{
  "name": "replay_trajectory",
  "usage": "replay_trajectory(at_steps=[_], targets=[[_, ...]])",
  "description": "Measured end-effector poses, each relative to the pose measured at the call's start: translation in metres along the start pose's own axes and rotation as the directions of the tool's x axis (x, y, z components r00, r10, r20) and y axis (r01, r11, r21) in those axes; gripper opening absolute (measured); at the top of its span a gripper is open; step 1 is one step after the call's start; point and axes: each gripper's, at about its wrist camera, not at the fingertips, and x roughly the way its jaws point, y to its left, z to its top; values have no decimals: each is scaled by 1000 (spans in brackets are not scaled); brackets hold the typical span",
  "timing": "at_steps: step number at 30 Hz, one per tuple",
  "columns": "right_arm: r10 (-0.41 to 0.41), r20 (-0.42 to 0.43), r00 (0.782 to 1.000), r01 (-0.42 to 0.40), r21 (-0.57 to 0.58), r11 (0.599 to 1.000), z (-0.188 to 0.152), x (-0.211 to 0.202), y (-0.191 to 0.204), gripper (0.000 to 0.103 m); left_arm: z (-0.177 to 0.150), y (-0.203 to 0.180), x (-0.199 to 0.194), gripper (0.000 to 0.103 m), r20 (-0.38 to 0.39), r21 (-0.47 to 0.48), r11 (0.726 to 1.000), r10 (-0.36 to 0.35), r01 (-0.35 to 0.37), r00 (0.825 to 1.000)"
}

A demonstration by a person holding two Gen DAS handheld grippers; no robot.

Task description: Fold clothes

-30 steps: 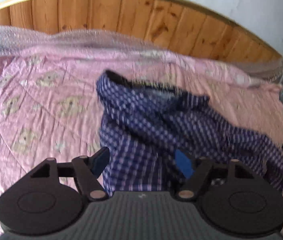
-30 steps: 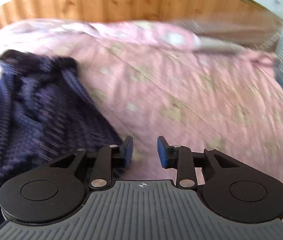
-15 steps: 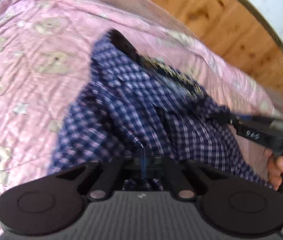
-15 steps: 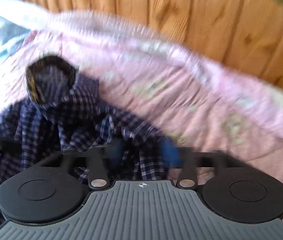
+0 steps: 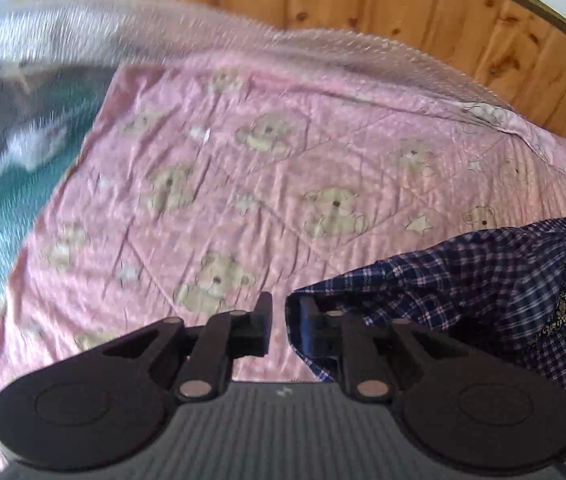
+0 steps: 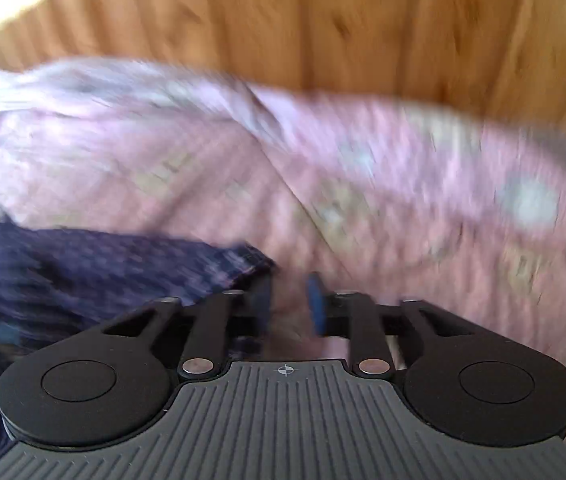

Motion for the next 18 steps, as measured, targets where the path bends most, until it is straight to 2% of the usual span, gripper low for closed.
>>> replay_trajectory(at_steps=[2, 3, 5, 7, 9, 11, 12, 14, 16, 17, 18], targets=[[41, 68, 997, -31, -147, 989, -3, -24, 20, 45, 1, -28, -15, 43, 75, 109, 994, 0, -9, 997], [66, 87, 994, -44, -236, 971, -6, -34, 31, 50, -1, -42, -19, 47, 100, 166, 986, -12, -4, 995], [82, 102, 991, -32, -421, 906, -17, -41, 52, 52, -7, -70, -18, 48, 116, 307, 952, -39, 1, 992], [75, 107, 991, 1, -582, 813, -29, -37, 72, 53, -14, -101, -11, 53, 115, 447, 894, -62, 4, 991], [50, 119, 992, 50, -709, 703, -43, -25, 86, 52, -22, -126, 6, 52, 81, 550, 835, -75, 18, 994], [38, 147, 988, 97, -802, 590, -55, -12, 97, 52, -32, -148, 30, 50, 90, 640, 768, -56, -15, 994], [39, 164, 986, 118, -836, 536, -59, -6, 101, 52, -35, -155, 43, 44, 106, 673, 739, -47, -37, 993], [54, 175, 983, 131, -875, 466, -62, 2, 105, 51, -34, -165, 56, 34, 120, 704, 709, -66, -38, 991], [88, 90, 992, 33, -862, 507, -47, 7, 99, 31, -27, -167, 64, 17, 93, 721, 693, -122, 18, 988], [106, 47, 993, -16, -851, 525, -40, 10, 96, 1, -21, -165, 66, 8, 76, 717, 695, -156, 55, 985], [126, 5, 992, -65, -837, 543, -33, 13, 94, 0, -10, -159, 65, 7, 59, 685, 720, -202, 108, 978]])
